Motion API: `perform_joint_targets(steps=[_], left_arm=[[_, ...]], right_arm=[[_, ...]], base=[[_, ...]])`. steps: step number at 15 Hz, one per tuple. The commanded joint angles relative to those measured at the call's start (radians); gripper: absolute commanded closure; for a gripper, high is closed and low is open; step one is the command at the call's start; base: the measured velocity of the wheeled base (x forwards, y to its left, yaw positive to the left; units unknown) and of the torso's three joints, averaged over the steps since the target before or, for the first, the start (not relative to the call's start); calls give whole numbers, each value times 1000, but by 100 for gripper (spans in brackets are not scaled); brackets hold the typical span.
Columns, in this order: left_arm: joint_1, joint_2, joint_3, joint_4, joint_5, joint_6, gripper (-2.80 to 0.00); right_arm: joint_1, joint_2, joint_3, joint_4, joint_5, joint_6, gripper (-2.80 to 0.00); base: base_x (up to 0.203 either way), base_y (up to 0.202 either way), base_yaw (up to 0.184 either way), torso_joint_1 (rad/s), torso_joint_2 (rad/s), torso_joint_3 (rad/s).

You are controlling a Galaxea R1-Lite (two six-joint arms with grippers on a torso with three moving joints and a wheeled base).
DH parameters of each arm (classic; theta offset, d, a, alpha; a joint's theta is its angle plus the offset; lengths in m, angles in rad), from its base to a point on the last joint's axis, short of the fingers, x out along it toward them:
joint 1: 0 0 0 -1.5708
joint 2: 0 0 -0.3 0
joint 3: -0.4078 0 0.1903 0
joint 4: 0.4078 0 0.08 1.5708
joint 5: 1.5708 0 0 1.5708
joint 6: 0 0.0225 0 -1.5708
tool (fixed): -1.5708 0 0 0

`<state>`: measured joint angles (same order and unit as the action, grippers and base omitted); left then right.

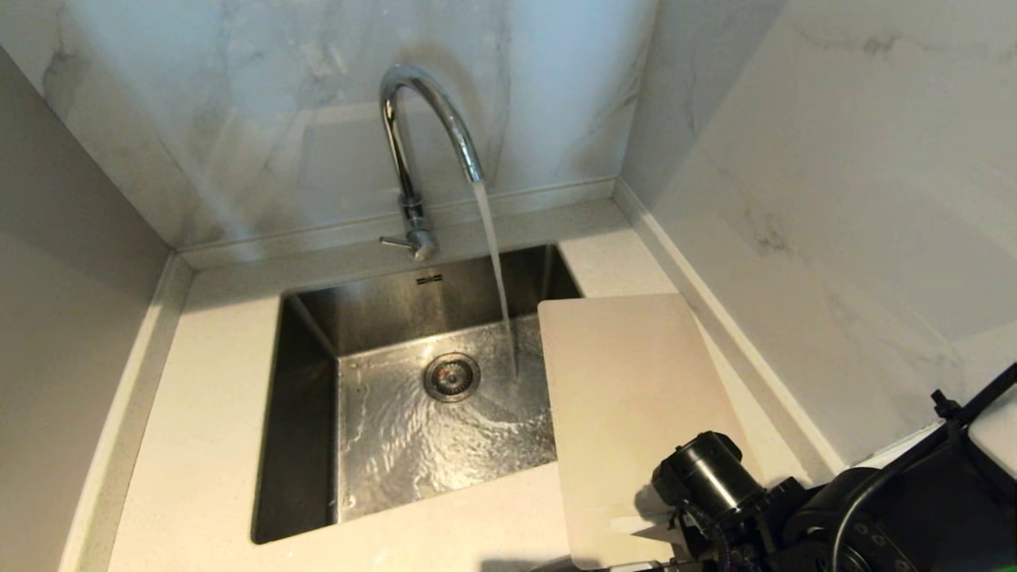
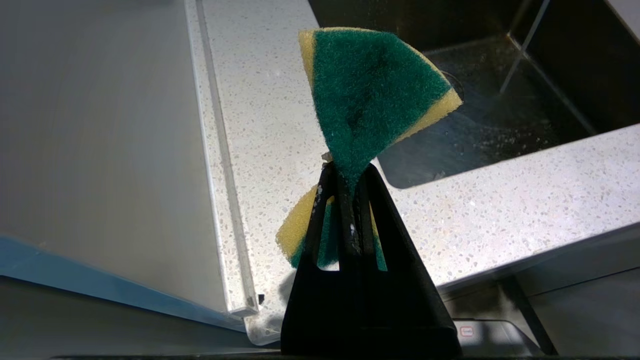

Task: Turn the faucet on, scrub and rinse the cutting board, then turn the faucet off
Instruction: Pick up the cutting board

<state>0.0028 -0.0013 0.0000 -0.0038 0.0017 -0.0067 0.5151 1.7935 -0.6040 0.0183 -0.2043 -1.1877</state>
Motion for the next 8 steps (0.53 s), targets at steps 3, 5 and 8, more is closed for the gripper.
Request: perform_joint_targets(steps=[3,5,8], left_arm=[[0,0,0,-1,1,0,0],[0,0,0,-1,1,-1,0],[0,0,0,-1,0,-1,0]], right_arm=[[0,35,5,-30,0,-6,-280],[0,60,10,-74,0,-6,-280],[0,75,10,-75,2,-6,-280]], base=[[0,0,0,0,0,0],[0,0,0,0,0,0],[0,0,0,0,0,0]])
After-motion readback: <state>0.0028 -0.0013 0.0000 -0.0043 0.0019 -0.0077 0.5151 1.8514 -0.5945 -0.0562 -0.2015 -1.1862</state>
